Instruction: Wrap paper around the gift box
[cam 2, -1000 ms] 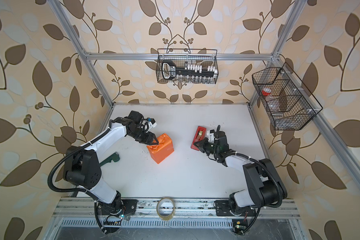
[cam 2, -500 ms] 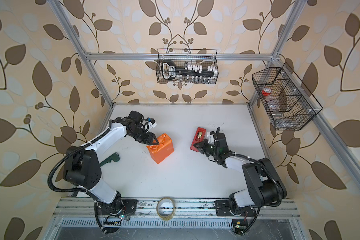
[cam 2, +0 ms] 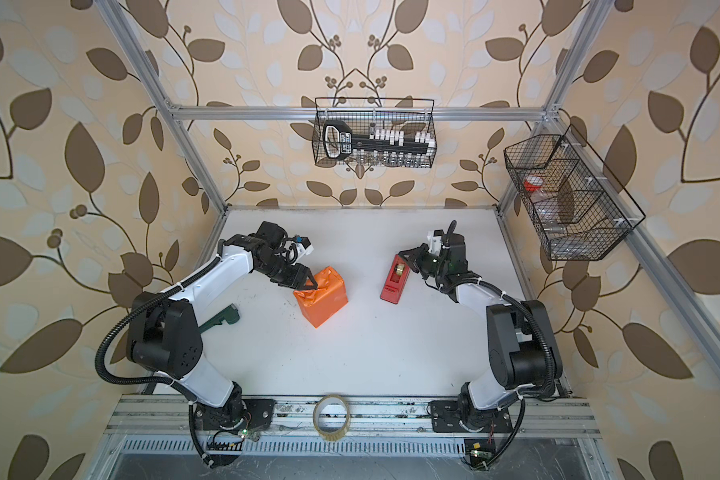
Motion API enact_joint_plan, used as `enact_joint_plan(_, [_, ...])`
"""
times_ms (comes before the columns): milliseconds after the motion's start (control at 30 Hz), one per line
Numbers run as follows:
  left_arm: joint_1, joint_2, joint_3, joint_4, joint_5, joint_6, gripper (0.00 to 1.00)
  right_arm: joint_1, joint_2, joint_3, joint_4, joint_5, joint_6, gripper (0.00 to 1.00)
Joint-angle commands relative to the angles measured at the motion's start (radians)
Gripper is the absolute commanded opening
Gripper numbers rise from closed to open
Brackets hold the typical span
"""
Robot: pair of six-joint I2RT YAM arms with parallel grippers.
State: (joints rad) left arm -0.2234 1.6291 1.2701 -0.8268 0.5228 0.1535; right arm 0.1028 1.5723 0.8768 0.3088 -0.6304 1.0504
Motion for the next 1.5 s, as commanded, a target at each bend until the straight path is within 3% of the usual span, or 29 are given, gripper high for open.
enact_joint_plan(0, [0.001, -0.001, -0.017, -0.064, -0.080, 0.020, 0.55, 0.002, -0.041, 0.083, -0.013, -0.024, 0.020, 0.00])
enact_joint_plan(167, [0.001, 0.003, -0.024, -0.058, -0.081, 0.020, 0.55, 0.011, -0.066, 0.111, -0.068, -0.021, -0.008, 0.00])
enact_joint_plan(433, [0.001, 0.002, -0.017, -0.063, -0.075, 0.018, 0.55, 0.078, -0.161, -0.061, -0.059, 0.013, 0.004, 0.00])
enact_joint_plan(600, [0.001, 0.005, -0.021, -0.057, -0.068, 0.017, 0.55, 0.214, -0.250, -0.249, 0.002, 0.108, 0.044, 0.00])
enact_joint_plan(800, [0.001, 0.003, -0.022, -0.055, -0.063, 0.013, 0.55, 0.341, -0.214, -0.395, 0.136, 0.188, 0.091, 0.00])
enact_joint_plan(1233, [0.001, -0.001, -0.028, -0.054, -0.068, 0.017, 0.55, 0.332, -0.070, -0.430, 0.184, 0.213, 0.048, 0.00])
enact_joint_plan(1467, [0.001, 0.000, -0.028, -0.054, -0.073, 0.021, 0.55, 0.309, -0.067, -0.477, 0.172, 0.248, 0.032, 0.00])
